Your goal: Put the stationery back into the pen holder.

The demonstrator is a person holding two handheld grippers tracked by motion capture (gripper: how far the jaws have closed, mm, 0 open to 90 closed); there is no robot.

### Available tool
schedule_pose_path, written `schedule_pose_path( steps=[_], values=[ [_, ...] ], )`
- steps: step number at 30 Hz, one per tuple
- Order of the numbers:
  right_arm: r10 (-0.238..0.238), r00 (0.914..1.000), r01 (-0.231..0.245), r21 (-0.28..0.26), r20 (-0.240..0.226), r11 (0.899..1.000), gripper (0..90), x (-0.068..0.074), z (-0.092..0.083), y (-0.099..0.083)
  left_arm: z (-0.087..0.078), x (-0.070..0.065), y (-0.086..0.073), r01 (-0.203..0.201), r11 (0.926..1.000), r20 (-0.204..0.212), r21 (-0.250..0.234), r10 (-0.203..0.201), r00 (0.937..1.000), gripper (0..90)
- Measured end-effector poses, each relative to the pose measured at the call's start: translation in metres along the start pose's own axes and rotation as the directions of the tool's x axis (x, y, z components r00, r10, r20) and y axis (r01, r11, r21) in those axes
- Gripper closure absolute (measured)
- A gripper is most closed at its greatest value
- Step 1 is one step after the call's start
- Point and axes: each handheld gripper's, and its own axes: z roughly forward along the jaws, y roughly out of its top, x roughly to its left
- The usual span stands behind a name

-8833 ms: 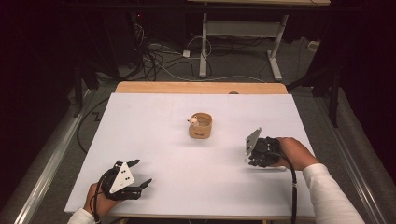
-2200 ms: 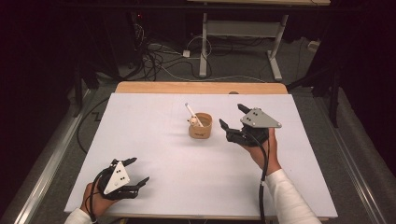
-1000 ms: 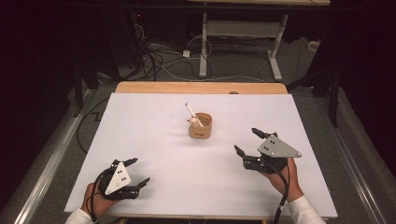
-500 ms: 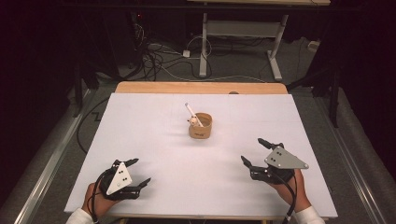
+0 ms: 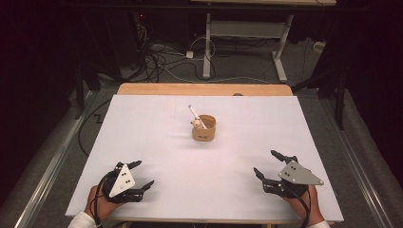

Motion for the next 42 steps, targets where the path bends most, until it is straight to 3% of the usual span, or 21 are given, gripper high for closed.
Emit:
schedule_pose_path(
  steps=[11,17,19,30,42],
  values=[
    [0.044,0.9989,-0.045,0.029,0.014,0.999,21.9,0.005,-0.012,-0.037,0.0,0.0,0.001,-0.003,1.0,-0.01,-0.003,0.003,0.9999,22.3],
    [0.032,0.9994,-0.032,0.016,0.017,0.999,21.4,0.009,-0.015,-0.034,-0.001,-0.002,0.002,-0.016,0.9998,-0.007,-0.013,0.016,0.9998,22.3],
    [0.047,0.9988,-0.047,-0.001,0.008,0.999,21.4,0.009,-0.016,-0.034,0.0,-0.002,0.001,-0.02,0.9998,-0.005,-0.007,0.02,0.9998,22.3],
    [0.048,0.9987,-0.048,-0.001,0.015,0.999,21.4,0.011,-0.015,-0.034,0.001,-0.004,0.002,-0.033,0.9995,-0.002,-0.001,0.033,0.9995,22.3],
    [0.04,0.9988,-0.04,-0.001,0.027,0.999,21.6,0.009,-0.015,-0.034,0.002,0.001,0.003,-0.014,0.9999,0.0,-0.008,0.014,0.9999,22.3]
  ],
)
